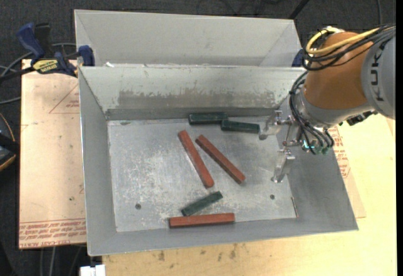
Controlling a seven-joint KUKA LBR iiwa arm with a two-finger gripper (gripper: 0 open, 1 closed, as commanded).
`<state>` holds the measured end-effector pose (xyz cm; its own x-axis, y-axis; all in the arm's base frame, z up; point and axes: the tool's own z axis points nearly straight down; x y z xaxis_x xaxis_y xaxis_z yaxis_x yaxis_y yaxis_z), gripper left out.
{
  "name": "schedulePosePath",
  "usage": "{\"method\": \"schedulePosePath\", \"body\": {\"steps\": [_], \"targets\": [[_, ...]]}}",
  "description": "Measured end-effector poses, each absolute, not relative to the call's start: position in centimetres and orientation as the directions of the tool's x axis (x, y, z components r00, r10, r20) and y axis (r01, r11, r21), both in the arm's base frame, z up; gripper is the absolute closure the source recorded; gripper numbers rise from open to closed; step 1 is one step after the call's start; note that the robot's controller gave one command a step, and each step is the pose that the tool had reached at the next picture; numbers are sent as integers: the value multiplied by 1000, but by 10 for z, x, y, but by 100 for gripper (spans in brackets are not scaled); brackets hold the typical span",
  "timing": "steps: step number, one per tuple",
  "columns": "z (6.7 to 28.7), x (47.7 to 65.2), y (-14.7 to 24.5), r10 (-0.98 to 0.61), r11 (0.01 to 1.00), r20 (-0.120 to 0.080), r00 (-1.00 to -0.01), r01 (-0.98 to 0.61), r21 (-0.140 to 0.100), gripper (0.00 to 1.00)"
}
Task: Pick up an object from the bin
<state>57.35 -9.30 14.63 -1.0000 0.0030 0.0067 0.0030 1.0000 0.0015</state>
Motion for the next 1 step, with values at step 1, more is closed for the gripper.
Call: {"method": "schedulePosePath", "body": {"steps": [1], "targets": [[151, 575, -93, 1, 1000, -1, -1000, 1, 1, 0]]}}
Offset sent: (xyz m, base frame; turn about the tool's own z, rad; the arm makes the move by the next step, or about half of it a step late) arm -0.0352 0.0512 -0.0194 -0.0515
